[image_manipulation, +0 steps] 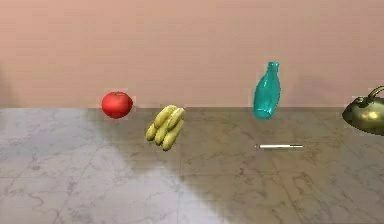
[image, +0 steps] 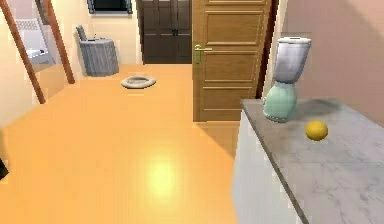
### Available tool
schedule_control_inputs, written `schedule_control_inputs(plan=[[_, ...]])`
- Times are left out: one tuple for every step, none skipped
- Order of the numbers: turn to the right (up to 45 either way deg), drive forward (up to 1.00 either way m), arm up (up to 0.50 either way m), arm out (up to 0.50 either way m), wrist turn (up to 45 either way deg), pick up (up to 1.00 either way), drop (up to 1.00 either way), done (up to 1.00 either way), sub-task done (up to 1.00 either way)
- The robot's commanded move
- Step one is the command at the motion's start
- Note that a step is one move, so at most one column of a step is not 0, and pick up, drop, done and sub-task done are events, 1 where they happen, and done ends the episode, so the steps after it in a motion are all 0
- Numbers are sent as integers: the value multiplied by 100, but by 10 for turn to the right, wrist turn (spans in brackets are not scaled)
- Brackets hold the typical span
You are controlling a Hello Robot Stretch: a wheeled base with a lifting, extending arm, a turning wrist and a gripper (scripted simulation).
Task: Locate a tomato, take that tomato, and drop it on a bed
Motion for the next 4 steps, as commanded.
schedule_control_inputs(plan=[[-150, 0, 0, 0, 0, 0, 0, 0, 0], [0, 0, 50, 0, 0, 0, 0, 0, 0], [0, 0, 38, 0, 0, 0, 0, 0, 0], [0, 0, 0, 50, 0, 0, 0, 0, 0]])
